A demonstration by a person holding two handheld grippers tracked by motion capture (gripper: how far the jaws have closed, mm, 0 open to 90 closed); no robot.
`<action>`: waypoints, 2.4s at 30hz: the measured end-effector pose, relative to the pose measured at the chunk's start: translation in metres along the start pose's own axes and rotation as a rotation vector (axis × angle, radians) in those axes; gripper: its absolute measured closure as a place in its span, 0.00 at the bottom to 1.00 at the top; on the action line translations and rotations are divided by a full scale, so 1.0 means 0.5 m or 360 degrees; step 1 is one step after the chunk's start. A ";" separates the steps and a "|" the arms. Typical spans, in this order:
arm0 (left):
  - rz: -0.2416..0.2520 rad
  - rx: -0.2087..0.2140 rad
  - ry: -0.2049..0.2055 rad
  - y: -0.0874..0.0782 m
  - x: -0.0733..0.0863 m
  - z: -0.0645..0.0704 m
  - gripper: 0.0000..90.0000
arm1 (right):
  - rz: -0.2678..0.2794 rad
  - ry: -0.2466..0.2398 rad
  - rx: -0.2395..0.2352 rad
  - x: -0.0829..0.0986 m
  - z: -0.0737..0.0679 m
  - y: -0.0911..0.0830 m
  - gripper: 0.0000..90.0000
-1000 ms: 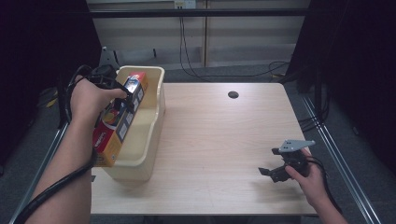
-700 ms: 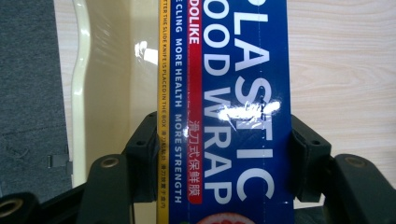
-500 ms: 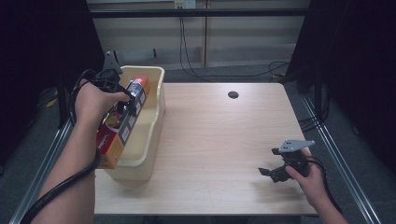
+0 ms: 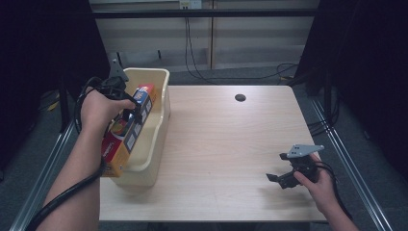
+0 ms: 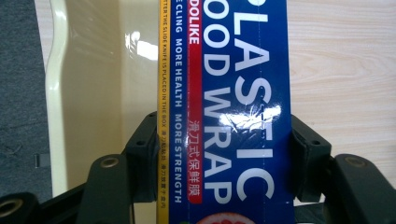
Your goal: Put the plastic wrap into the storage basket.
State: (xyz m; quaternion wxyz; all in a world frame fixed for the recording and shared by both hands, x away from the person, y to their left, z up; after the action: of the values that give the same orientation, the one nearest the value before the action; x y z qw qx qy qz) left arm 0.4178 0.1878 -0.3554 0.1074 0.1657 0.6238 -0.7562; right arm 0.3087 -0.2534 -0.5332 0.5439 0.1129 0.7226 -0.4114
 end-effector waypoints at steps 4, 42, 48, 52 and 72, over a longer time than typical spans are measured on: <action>-0.0006 -0.0001 -0.0015 0.005 0.004 -0.005 0.45 | 0.0002 -0.0002 0.0003 0.000 0.001 0.000 0.02; -0.0082 0.0004 -0.0059 0.055 0.040 -0.038 0.45 | -0.0011 -0.0004 -0.0004 0.003 0.000 0.003 0.02; -0.0094 0.0004 -0.0052 0.062 0.042 -0.038 0.45 | -0.0010 -0.0010 -0.0004 0.003 0.000 0.004 0.02; -0.0099 0.0000 -0.0044 0.068 0.044 -0.038 0.45 | -0.0009 -0.0007 -0.0003 0.004 0.001 0.004 0.02; -0.0134 -0.0014 -0.0058 0.100 0.050 -0.033 0.45 | -0.0015 -0.0003 -0.0002 0.004 0.000 0.004 0.02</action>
State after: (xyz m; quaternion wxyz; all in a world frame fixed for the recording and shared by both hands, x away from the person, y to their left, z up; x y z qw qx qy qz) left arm 0.4153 0.1951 -0.4129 0.0877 0.1251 0.6315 -0.7602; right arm 0.3089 -0.2527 -0.5361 0.5429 0.1087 0.7229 -0.4134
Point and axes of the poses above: each handheld gripper's, and its own axes: y roughly forward along the jaws, x roughly out of its underside, z roughly to its right, the point moved 9 cm from there along y, roughly forward along the jaws, and after that the axes turned 14 degrees about z, right-handed, at the moved point
